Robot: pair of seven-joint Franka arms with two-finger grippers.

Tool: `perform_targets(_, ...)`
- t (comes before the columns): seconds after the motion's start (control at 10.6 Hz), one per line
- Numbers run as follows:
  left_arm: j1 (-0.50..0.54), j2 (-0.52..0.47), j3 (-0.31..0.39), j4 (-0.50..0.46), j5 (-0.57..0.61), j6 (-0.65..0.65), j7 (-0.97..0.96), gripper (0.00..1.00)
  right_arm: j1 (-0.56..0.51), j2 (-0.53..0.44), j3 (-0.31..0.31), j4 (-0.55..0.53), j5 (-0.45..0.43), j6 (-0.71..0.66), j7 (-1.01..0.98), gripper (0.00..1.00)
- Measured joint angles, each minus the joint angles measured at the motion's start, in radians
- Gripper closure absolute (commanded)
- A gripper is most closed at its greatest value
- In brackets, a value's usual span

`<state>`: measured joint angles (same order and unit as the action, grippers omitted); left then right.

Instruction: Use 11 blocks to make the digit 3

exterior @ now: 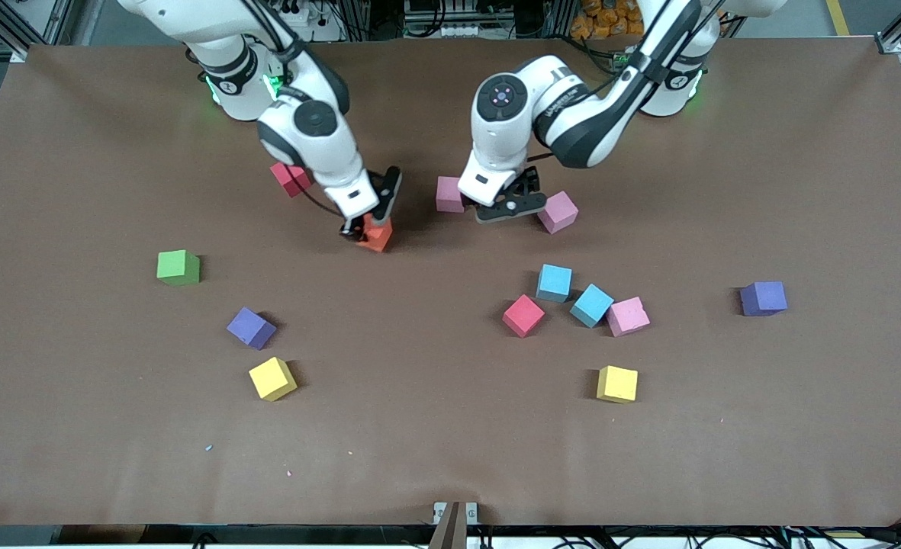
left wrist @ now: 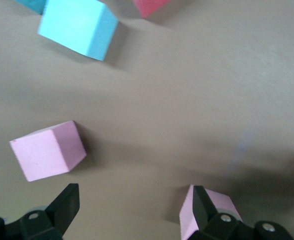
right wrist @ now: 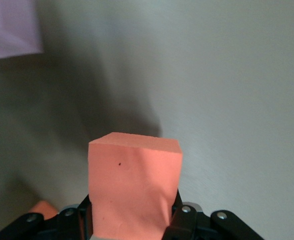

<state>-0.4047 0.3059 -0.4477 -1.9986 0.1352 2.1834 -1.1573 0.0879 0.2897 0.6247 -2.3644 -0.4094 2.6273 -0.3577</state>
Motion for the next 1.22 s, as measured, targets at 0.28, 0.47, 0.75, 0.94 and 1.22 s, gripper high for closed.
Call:
perform_targets(0.28, 0.056, -0.045, -0.002, -0.061, -0.035, -0.006, 0.0, 0.0, 0.015, 0.001, 0.075, 0.034, -0.003, -0.111, -0.128, 1.0)
perform_targets(0.47, 0.089, -0.058, -0.002, -0.092, -0.061, -0.006, -0.001, 0.0, 0.016, 0.015, 0.076, 0.034, -0.004, -0.11, -0.249, 1.0)
perform_targets(0.75, 0.135, -0.058, -0.002, -0.135, -0.063, -0.006, 0.002, 0.0, 0.033, 0.072, 0.077, 0.034, -0.004, -0.06, -0.278, 1.0)
perform_targets(0.94, 0.144, -0.059, -0.003, -0.16, -0.063, 0.012, 0.006, 0.0, 0.042, 0.104, 0.077, 0.034, -0.004, -0.041, -0.266, 1.0)
perform_targets(1.22, 0.161, -0.059, -0.003, -0.227, -0.063, 0.094, 0.052, 0.0, 0.062, 0.111, 0.088, 0.036, -0.003, -0.034, -0.198, 1.0)
